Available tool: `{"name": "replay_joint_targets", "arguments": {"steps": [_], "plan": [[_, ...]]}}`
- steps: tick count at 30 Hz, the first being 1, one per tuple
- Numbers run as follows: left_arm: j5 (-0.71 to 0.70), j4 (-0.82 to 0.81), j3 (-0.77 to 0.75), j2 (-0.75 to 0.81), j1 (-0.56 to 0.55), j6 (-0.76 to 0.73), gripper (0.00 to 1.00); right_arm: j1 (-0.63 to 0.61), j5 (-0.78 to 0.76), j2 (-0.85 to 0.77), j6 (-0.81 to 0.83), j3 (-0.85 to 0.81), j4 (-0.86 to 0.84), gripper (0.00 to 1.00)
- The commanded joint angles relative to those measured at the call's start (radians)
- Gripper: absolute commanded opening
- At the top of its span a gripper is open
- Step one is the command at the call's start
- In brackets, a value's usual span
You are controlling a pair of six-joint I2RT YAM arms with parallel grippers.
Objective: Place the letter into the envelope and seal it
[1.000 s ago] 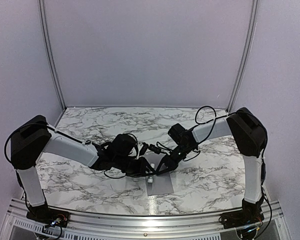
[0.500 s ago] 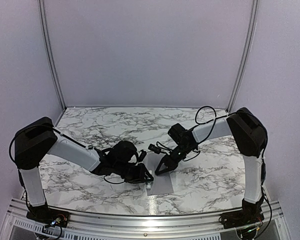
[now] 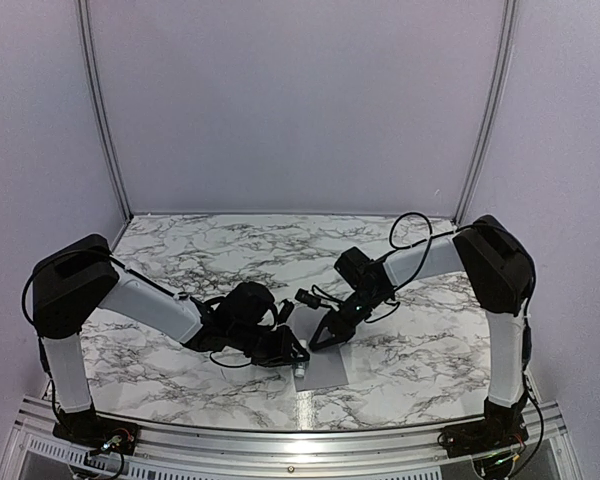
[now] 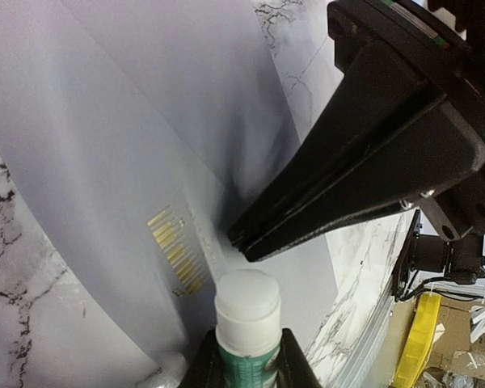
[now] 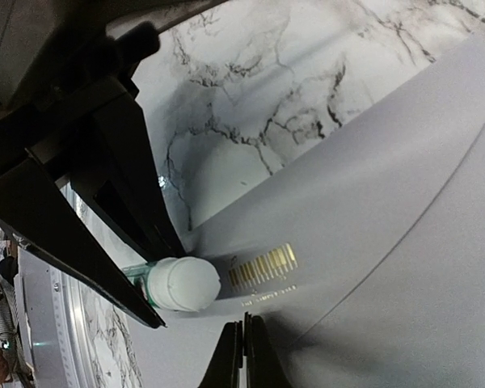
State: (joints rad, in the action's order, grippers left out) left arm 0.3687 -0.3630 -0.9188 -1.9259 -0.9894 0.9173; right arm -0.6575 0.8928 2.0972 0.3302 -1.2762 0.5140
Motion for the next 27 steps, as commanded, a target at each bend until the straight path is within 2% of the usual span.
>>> {"name": "replay_joint_targets", "arguments": {"steps": [1, 5, 17, 27], "plan": [[-0.018, 0.021, 0.014, -0.023, 0.001, 0.003, 0.0, -0.035, 0.001, 0.002, 0.039, 0.009, 0.045, 0.03], [-0.022, 0.021, 0.018, -0.023, 0.001, 0.005, 0.0, -0.04, 0.026, -0.006, 0.044, 0.01, 0.053, 0.03], [-0.022, 0.021, 0.019, -0.016, 0.001, -0.004, 0.0, -0.021, -0.131, 0.011, -0.034, -0.007, -0.011, 0.01], [-0.015, 0.022, 0.02, -0.02, 0.001, -0.008, 0.0, -0.008, -0.15, 0.034, -0.039, -0.031, -0.018, 0.01]]}}
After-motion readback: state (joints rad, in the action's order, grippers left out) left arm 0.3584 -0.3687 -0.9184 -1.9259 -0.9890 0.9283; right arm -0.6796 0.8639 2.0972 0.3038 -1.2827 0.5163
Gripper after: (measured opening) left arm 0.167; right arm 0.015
